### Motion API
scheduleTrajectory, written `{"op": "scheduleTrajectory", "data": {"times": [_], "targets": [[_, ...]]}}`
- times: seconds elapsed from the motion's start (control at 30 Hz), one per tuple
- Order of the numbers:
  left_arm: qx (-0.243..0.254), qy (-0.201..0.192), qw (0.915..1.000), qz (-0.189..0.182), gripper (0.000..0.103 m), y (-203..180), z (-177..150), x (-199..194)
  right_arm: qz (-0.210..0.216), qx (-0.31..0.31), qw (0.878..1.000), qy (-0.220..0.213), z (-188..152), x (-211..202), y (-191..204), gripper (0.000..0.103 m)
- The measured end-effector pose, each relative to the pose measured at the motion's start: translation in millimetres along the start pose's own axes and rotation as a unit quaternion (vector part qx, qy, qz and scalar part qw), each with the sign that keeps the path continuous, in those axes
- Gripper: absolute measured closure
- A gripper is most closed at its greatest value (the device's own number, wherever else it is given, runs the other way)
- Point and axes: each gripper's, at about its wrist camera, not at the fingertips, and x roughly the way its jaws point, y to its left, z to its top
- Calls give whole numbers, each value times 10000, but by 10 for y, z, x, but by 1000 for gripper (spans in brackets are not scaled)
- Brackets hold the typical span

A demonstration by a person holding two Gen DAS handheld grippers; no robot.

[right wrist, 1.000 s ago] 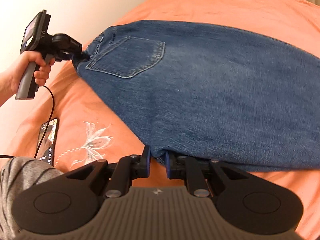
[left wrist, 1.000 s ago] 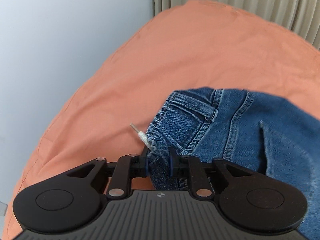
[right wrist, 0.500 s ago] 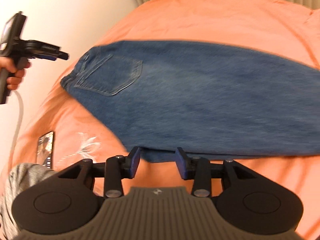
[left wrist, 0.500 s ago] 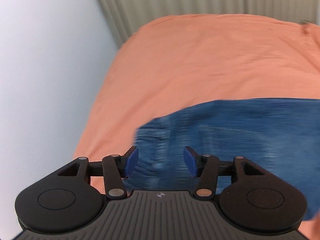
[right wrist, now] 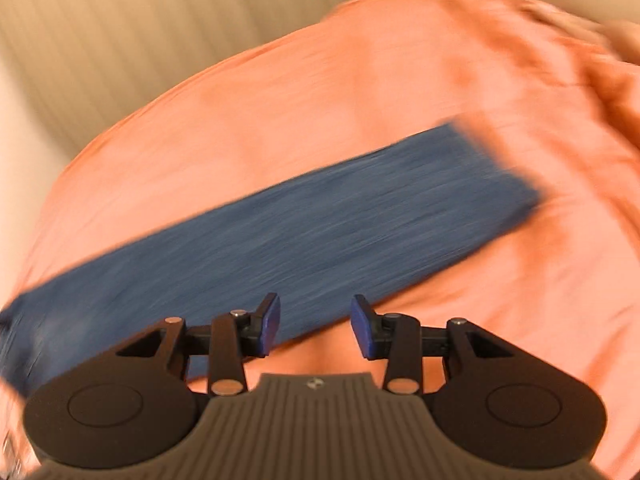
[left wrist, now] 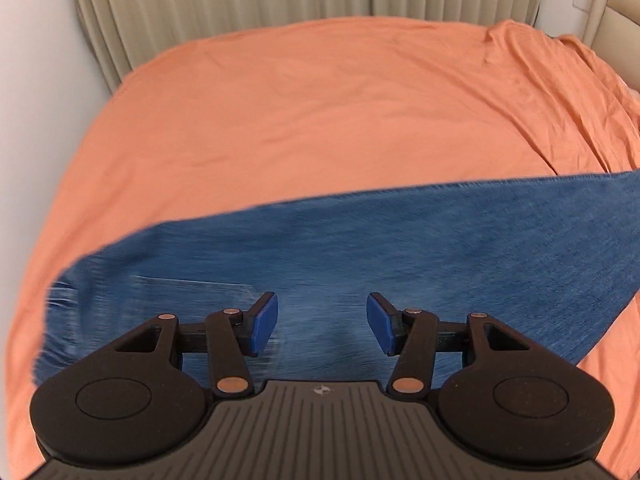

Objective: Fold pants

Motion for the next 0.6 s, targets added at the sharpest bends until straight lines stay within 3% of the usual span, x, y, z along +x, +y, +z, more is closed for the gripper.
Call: {"op": "scheduleTrajectory", "data": {"times": [0.2,0.33,0.43,0.5,0.6], "targets": [[-19,165,9999,45,42,-222,-77,202,-169,1448,9890,-244,536,92,-1151,66],[-229,347,9990,152,42,-211,-117,367,-60,1999,9797,-157,596,300,-1515,67],[-303,481,9982,199,42,-209,-170,480,-17,2081,9781,-12,609,466,-1588,69],[-259,564,9977,270,42,-239,-198,555,1,2083,9780,76,601,587,-1625,73],[-192,589,9975,352,42,-279,-214,598,125,2212,9750,141,570,696,-1661,96]]}}
